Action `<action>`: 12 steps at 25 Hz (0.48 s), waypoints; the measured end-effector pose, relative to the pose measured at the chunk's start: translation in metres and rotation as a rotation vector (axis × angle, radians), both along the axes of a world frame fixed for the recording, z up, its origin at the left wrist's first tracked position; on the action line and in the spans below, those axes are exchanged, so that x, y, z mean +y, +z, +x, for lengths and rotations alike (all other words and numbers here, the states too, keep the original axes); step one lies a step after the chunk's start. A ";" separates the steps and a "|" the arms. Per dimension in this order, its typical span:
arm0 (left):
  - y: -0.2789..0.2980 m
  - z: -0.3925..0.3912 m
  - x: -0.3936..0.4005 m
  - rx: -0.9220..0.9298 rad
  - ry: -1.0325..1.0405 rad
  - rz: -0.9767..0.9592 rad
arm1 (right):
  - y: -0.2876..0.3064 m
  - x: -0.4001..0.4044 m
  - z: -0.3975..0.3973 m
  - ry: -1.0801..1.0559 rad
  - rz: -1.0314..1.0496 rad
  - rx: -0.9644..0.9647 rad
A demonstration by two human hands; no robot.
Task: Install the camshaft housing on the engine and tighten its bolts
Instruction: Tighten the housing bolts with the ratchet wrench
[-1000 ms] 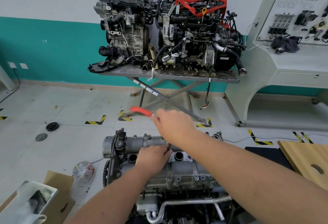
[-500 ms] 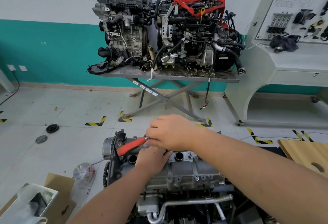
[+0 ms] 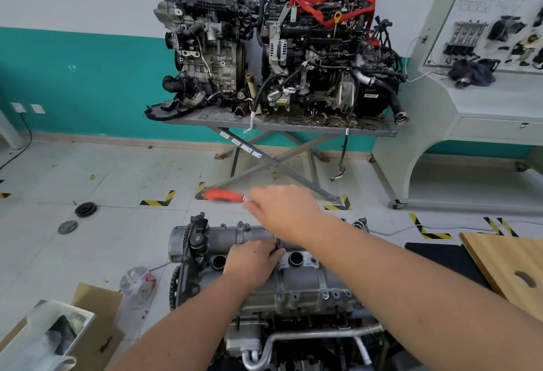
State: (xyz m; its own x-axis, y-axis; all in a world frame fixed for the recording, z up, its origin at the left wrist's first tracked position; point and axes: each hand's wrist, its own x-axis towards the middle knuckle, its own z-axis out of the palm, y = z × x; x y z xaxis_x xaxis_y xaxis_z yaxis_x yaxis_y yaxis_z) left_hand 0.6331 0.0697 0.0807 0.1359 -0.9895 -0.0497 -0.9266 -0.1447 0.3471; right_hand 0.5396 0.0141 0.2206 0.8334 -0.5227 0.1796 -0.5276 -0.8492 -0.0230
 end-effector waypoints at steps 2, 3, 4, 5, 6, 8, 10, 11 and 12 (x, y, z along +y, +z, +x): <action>0.000 -0.002 0.000 -0.059 -0.006 -0.057 | 0.001 -0.001 -0.011 0.395 -0.122 0.047; 0.000 -0.003 0.000 -0.080 -0.011 -0.084 | 0.000 -0.001 -0.015 0.499 -0.198 0.066; 0.000 -0.002 0.001 -0.080 -0.011 -0.090 | 0.001 0.000 -0.015 0.492 -0.223 0.089; 0.000 -0.001 0.001 -0.060 -0.006 -0.073 | 0.001 0.002 -0.012 0.383 -0.190 0.103; 0.000 0.000 0.001 -0.029 -0.002 -0.040 | 0.001 0.005 -0.007 0.190 -0.120 0.070; 0.001 0.000 0.001 0.017 0.006 0.005 | 0.002 0.001 0.005 -0.271 0.106 -0.047; 0.002 0.000 0.001 0.031 0.009 0.000 | 0.005 -0.009 0.011 -0.533 0.313 -0.138; 0.002 0.000 0.001 0.034 0.009 -0.005 | 0.007 -0.010 0.010 -0.551 0.316 -0.121; 0.001 0.000 0.002 0.034 0.010 -0.009 | 0.006 -0.010 0.007 -0.510 0.256 -0.083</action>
State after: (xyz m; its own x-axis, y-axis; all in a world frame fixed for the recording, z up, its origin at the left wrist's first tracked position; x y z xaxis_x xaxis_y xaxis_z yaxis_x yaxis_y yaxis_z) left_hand 0.6331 0.0713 0.0820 0.1442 -0.9885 -0.0457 -0.9126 -0.1507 0.3802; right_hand 0.5468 0.0037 0.2270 0.4530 -0.8902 0.0486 -0.8565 -0.4497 -0.2533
